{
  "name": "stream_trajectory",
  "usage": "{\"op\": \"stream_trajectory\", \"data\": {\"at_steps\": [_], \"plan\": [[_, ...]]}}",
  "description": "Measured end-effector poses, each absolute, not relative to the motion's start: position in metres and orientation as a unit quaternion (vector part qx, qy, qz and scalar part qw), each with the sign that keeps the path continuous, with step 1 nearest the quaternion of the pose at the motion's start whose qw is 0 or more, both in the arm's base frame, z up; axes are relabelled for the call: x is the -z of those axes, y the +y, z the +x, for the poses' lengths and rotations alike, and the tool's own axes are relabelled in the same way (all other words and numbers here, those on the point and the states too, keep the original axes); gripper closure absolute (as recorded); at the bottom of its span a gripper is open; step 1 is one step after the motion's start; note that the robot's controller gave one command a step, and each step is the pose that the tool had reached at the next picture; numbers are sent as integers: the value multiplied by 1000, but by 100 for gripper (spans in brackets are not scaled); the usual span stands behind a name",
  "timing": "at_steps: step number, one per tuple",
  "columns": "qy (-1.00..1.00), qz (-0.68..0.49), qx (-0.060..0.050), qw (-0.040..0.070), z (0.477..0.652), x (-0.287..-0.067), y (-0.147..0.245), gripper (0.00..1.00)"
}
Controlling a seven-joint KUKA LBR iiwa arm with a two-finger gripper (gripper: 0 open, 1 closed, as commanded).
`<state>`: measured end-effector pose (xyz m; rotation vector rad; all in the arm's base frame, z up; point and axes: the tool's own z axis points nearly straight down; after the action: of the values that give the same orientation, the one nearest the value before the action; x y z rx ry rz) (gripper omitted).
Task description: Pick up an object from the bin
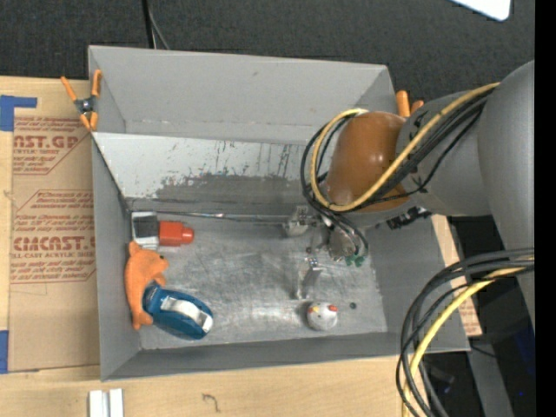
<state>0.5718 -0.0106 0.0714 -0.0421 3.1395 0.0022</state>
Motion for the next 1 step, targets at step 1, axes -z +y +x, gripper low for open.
{"op": "stream_trajectory", "data": {"at_steps": [1], "plan": [[1000,-14,-1,1,572,-71,-11,0]]}}
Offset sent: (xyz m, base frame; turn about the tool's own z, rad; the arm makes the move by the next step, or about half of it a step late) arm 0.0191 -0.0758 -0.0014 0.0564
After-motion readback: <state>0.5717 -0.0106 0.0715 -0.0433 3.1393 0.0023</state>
